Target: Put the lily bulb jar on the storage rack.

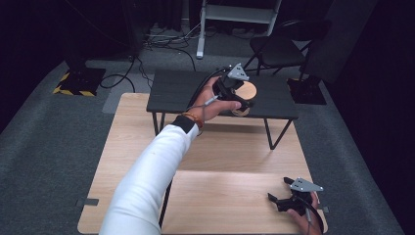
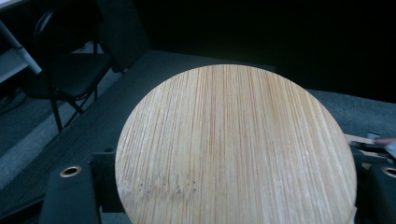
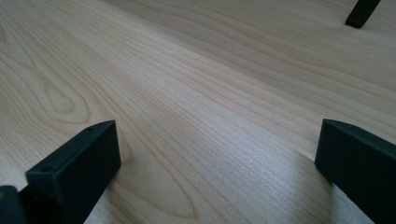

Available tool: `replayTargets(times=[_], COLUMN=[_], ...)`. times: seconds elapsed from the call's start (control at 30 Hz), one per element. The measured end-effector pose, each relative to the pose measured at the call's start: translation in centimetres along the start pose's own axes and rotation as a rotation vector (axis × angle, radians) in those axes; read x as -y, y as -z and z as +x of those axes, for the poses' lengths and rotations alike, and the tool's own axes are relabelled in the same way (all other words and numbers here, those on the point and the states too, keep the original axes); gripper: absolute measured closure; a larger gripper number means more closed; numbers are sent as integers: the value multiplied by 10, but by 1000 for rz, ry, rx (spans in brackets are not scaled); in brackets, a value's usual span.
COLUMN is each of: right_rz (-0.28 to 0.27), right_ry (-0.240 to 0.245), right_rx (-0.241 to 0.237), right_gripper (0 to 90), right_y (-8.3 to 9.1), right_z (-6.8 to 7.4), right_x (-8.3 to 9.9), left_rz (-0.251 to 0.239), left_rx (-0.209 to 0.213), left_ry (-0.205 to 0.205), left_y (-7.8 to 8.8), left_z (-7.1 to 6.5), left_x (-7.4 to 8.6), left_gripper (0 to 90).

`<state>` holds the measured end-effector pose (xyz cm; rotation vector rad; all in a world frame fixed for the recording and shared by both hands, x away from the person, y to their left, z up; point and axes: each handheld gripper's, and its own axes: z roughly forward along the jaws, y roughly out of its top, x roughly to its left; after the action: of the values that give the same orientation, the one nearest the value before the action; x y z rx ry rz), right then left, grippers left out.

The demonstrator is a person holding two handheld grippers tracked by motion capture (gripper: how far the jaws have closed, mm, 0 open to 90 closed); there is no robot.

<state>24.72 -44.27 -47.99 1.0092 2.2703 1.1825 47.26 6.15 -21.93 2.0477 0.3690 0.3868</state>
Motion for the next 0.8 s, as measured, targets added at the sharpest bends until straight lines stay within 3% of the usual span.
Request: replayTargets(times=[0.1, 0.2, 0.5, 0.53, 0.63, 0.8], right_rz=[0, 0, 0, 0, 0, 1], right_ry=[0, 0, 0, 0, 0, 0], right_rx=[0, 0, 0, 0, 0, 0], right_gripper=[0, 0, 0, 0, 0, 0], right_y=[0, 0, 0, 0, 0, 0], right_z=[0, 0, 0, 0, 0, 0], right_x=[0, 0, 0, 0, 0, 0], left_rz=[16, 8, -29, -40, -76, -110], left_rx=[-23, -34, -15, -10, -19, -40], left_ry=[10, 23, 61, 67, 137, 126], left_y=[-17, -22, -34, -34, -28, -3], left_z=[7, 10, 26, 27, 27, 11], left_x=[1, 4, 16, 19, 24, 30], left_gripper=[249, 248, 242, 228, 44, 14])
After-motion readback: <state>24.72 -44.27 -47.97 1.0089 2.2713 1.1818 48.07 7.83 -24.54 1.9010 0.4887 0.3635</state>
